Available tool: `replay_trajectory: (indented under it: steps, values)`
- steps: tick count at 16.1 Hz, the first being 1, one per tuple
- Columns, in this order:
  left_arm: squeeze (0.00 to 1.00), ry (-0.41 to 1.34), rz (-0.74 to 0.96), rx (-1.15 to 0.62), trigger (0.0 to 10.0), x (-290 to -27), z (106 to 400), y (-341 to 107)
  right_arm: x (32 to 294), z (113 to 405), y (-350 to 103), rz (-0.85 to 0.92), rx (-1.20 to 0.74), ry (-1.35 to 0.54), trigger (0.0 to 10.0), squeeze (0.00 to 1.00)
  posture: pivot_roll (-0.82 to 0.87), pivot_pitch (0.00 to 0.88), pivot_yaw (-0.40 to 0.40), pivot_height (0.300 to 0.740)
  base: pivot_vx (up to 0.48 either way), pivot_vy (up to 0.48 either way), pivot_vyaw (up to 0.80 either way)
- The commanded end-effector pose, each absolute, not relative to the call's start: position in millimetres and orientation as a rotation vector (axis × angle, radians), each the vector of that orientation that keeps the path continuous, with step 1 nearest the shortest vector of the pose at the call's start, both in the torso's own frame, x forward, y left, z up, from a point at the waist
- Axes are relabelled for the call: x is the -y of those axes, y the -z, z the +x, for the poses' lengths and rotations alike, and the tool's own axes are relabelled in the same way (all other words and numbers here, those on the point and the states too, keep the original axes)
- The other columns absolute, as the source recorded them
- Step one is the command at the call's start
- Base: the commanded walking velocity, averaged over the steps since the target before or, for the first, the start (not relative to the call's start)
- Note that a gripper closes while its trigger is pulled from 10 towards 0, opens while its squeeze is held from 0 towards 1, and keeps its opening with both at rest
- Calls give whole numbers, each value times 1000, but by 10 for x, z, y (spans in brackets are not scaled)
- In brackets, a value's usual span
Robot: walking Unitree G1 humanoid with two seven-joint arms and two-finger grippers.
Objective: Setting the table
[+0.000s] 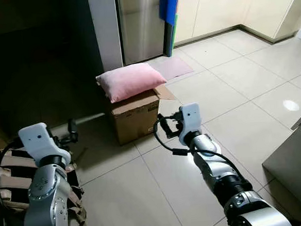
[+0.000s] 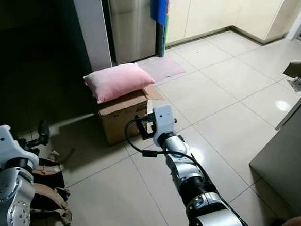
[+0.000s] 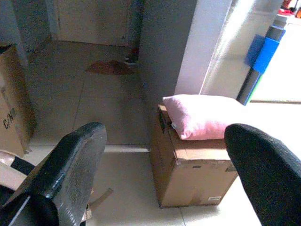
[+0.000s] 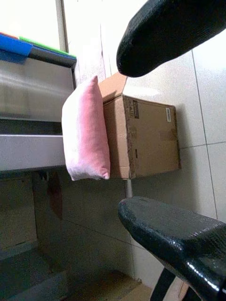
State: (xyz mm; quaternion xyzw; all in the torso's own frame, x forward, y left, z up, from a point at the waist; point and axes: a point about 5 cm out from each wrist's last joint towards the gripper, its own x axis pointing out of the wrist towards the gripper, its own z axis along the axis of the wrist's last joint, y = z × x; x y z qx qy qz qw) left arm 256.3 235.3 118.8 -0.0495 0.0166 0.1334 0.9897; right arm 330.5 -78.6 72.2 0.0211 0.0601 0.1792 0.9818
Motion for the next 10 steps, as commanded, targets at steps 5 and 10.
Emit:
replay_trajectory:
  steps: [5, 10]
  values:
    - [0, -297, -47, -60, 10000, -2406, 2536, -1175, 694, 3319, -766, 25, -103, -389, 10000, 0, 103, 7, -7, 740, 0, 0, 0]
    - [0, -271, -34, -63, 10000, -2325, 2555, -1160, 723, 3317, -758, 21, -108, -401, 10000, 0, 90, 5, -10, 740, 0, 0, -742]
